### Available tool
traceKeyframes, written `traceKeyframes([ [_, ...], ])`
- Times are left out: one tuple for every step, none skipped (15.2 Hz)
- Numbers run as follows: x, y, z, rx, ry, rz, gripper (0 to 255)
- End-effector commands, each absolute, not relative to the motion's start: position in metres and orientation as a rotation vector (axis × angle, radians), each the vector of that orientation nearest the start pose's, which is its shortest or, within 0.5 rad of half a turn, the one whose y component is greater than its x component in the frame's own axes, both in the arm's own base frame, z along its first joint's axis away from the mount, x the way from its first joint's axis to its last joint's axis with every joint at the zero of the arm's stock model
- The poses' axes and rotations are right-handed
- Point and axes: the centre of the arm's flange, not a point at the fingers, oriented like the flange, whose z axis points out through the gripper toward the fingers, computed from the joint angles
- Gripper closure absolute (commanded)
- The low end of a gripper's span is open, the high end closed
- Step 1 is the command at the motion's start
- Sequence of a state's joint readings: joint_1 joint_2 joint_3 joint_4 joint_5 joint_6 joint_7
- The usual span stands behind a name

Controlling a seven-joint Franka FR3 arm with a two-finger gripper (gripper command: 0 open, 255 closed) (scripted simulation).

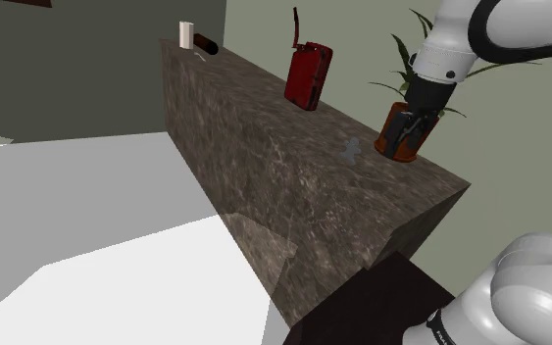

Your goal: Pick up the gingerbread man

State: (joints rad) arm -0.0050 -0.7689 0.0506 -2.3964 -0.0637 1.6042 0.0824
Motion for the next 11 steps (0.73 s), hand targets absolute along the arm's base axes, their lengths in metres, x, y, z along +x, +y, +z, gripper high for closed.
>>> traceKeyframes([
  [0.313, 0.012, 0.569, -3.24, 0.079, 0.03, 0],
  [0.314, 0.003, 0.563, -3.264, -0.013, 0.028, 0],
  [0.315, -0.005, 0.557, -3.285, -0.107, 0.025, 0],
  [0.316, -0.013, 0.551, -3.304, -0.201, 0.023, 0],
  [0.318, -0.021, 0.545, -3.319, -0.297, 0.021, 0],
  [0.32, -0.03, 0.539, -3.332, -0.395, 0.019, 0],
  [0.323, -0.038, 0.534, -3.341, -0.493, 0.016, 0],
  [0.326, -0.046, 0.529, -3.347, -0.593, 0.014, 0],
  [0.33, -0.054, 0.523, -3.35, -0.693, 0.011, 0],
  [0.334, -0.062, 0.519, -3.35, -0.794, 0.009, 0],
  [0.339, -0.07, 0.514, -3.346, -0.896, 0.006, 0],
])
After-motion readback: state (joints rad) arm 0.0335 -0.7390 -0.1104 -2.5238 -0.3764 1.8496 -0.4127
